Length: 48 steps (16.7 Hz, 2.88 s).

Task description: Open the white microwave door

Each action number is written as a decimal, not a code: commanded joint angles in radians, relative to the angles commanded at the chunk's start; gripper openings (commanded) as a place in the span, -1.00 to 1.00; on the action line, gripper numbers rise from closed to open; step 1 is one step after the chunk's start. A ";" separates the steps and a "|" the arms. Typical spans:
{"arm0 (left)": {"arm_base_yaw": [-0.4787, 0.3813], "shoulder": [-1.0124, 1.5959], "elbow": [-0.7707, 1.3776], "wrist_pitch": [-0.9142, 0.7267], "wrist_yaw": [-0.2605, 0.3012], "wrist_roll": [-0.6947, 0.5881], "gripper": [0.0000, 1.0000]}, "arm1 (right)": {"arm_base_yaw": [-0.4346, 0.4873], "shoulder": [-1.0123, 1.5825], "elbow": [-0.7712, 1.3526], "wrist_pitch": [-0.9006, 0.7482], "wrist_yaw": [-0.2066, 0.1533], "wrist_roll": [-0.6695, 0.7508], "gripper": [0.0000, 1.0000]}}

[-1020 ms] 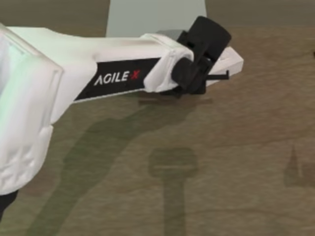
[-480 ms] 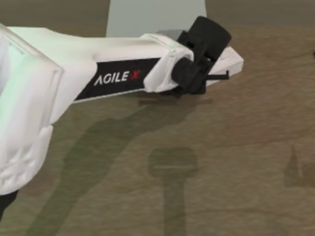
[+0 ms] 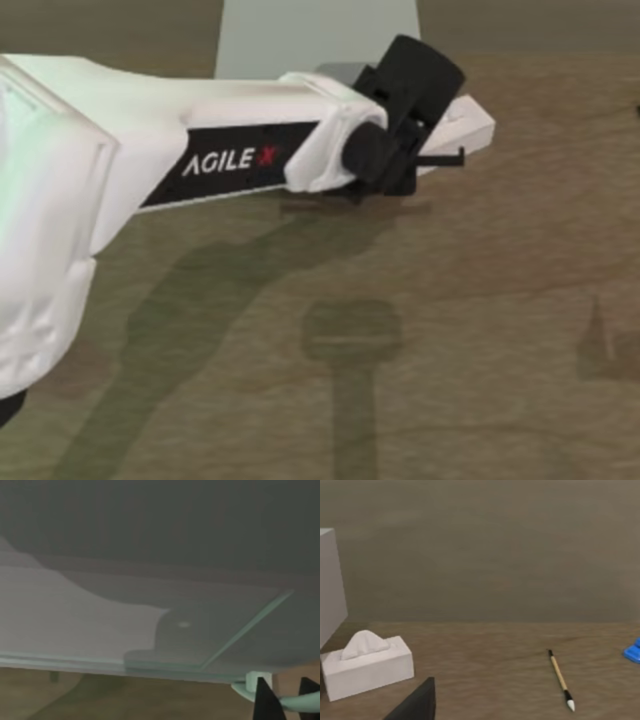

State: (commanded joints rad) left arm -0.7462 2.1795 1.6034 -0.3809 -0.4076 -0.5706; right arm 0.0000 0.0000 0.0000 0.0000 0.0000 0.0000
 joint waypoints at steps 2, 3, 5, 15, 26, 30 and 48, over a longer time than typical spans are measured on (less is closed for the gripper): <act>0.002 -0.004 -0.016 0.004 0.003 0.010 -1.00 | 0.000 0.000 0.000 0.000 0.000 0.000 1.00; 0.002 -0.004 -0.016 0.004 0.003 0.010 -1.00 | 0.000 0.000 0.000 0.000 0.000 0.000 1.00; 0.002 -0.004 -0.016 0.004 0.003 0.010 -1.00 | 0.000 0.000 0.000 0.000 0.000 0.000 1.00; 0.002 -0.004 -0.016 0.004 0.003 0.010 -1.00 | 0.000 0.000 0.000 0.000 0.000 0.000 1.00; 0.002 -0.004 -0.016 0.004 0.003 0.010 -1.00 | 0.000 0.000 0.000 0.000 0.000 0.000 1.00; -0.001 -0.013 -0.029 0.016 0.014 0.020 -1.00 | 0.000 0.000 0.000 0.000 0.000 0.000 1.00; 0.004 -0.026 -0.054 0.031 0.021 0.037 -1.00 | 0.000 0.000 0.000 0.000 0.000 0.000 1.00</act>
State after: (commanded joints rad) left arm -0.7423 2.1532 1.5491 -0.3502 -0.3868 -0.5334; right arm 0.0000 0.0000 0.0000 0.0000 0.0000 0.0000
